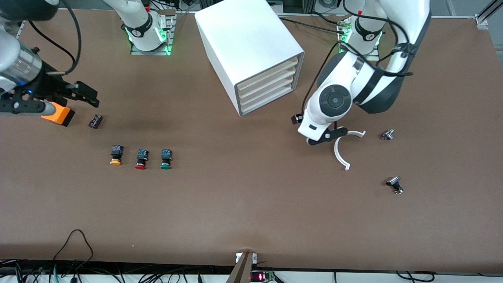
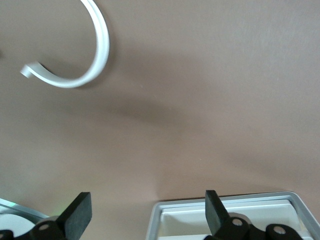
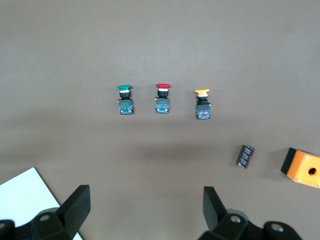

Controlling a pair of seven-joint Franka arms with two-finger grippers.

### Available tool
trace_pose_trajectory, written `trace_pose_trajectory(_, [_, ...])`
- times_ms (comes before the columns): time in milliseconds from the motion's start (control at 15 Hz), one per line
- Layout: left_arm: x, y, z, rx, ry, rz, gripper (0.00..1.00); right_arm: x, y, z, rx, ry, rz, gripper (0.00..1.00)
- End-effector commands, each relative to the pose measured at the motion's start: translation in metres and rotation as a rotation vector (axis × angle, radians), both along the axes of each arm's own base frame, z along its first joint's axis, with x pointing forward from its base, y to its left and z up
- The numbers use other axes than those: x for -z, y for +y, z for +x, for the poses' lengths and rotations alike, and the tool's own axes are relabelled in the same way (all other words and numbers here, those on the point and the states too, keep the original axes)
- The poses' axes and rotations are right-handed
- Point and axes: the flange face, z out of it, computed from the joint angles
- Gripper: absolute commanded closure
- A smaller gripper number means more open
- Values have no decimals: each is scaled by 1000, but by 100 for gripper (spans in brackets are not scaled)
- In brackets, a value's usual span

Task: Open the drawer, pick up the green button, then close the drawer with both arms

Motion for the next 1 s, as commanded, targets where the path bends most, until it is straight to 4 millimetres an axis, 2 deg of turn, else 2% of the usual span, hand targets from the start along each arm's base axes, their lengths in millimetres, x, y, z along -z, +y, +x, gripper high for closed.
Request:
trace_pose_trajectory(0, [-38, 42, 26, 118, 0, -31, 0, -17, -4, -21, 21, 3, -23, 0])
trace_pose_trajectory(133, [-64, 81, 37, 238, -35, -87, 0, -24, -3, -29, 54, 8, -29, 0])
trace_pose_trajectory(333, [-106, 151, 49, 393, -105, -133, 0, -29, 0, -38, 58, 14, -33, 0])
trace_pose_trajectory(400, [-119, 166, 50, 449, -126, -142, 0, -30, 6, -39, 50, 8, -36, 0])
trace_pose_trajectory(667, [-167, 242, 38, 529, -189, -139, 0, -32, 3, -38, 41, -2, -58, 0])
trace_pose_trajectory(800, [-184, 263, 26, 505, -214, -124, 0, -32, 1, -38, 41, -5, -66, 0])
trace_pose_trajectory(933, [-186, 270, 12, 475, -225, -113, 0, -38, 3, -38, 36, -11, -63, 0])
